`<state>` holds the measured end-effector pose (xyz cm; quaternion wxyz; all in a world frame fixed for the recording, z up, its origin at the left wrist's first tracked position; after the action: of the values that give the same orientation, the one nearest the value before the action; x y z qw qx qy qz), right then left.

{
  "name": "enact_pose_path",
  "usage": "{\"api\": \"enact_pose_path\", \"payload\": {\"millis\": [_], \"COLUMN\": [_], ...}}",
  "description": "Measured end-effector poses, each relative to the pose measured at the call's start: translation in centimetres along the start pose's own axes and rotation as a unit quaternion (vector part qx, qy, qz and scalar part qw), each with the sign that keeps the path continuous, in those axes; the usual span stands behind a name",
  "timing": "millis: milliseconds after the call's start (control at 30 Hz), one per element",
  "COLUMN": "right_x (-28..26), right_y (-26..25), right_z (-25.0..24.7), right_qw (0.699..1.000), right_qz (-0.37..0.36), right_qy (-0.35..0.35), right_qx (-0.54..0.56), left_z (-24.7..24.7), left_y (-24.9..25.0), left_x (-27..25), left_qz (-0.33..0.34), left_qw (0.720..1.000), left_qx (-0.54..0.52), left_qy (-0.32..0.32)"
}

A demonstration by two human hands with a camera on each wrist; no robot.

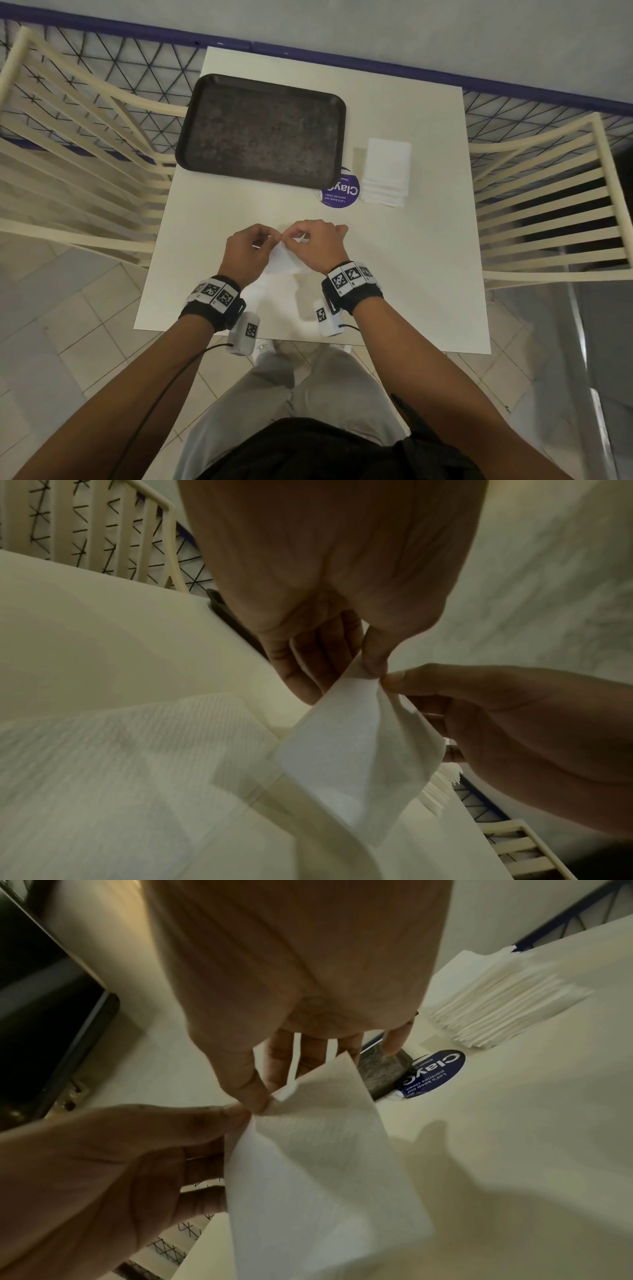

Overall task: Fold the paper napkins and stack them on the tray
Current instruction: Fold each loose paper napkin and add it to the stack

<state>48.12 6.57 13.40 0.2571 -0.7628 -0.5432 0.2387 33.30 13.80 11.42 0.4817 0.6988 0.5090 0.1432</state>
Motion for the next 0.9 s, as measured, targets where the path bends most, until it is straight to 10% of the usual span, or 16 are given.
{"api": "enact_pose_path", "payload": {"millis": [900], "right_x": [-2.4], "right_y": [3.5], "right_z": [0.7], "right_qw": [0.961], "right_qz": [0.155], "right_qy": [-0.033], "right_qx": [0.227], "left_z": [-0.6], "left_y": [-0.5], "left_x": [-0.1], "left_qz": [-0.034], "left_qw": [0.996], "left_qx": [-0.037], "left_qy": [0.075]}}
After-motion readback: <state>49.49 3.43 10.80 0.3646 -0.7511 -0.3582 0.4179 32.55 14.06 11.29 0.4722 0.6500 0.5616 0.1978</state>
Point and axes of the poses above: each hand's wrist, its own x-axis towards the middle knuckle, its own z-axis out of the palm, y = z × x, the point moved 9 cm from there along x, towards the middle knuckle, and after that the axes turned 9 degrees about -z, right-handed, at the moved point
